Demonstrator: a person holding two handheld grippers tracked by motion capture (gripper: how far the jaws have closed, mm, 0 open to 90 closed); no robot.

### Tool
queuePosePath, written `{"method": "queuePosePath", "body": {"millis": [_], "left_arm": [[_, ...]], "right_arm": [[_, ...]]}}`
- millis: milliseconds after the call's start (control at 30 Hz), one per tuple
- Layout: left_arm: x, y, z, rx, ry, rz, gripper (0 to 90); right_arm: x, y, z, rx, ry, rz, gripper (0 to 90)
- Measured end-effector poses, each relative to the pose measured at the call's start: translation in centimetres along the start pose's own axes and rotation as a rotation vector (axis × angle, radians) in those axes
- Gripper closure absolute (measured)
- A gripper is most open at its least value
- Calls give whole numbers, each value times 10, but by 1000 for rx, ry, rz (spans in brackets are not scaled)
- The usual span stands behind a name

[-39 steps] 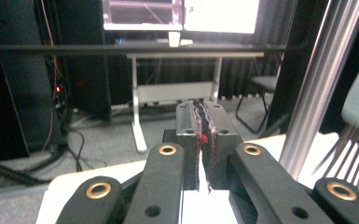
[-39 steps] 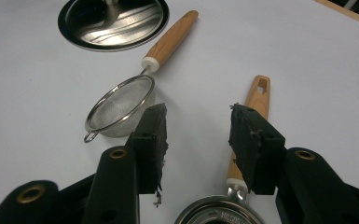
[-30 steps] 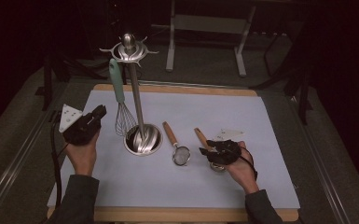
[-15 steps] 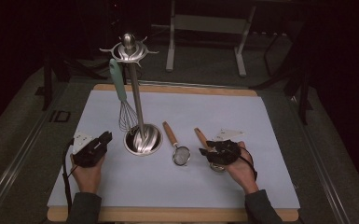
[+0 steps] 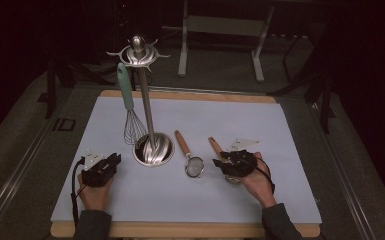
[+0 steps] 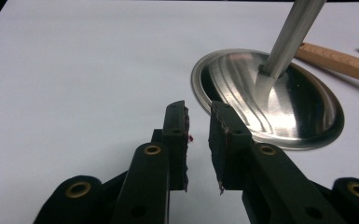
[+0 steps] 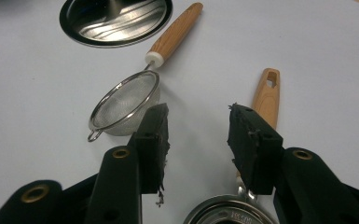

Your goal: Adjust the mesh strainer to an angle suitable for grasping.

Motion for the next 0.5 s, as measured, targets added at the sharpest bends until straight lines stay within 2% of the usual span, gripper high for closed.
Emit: {"method": "queuePosePath", "body": {"millis": [267, 500], "left_arm": [[2, -2, 5, 57, 22, -14, 756], [2, -2, 7, 79, 31, -12, 747]], "right_arm": [[6, 4, -5, -5, -1, -12, 595], [19, 14, -8, 0, -10, -37, 626]]}}
Point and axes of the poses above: each handheld gripper's, and its own axes: x roughly forward along the jaws, y roughly out of its top, z roughly to its right, the point moved 6 cm from there along x, roughly forward along the jaws, and after that the axes turned 15 degrees about y, right-handed, at the moved point
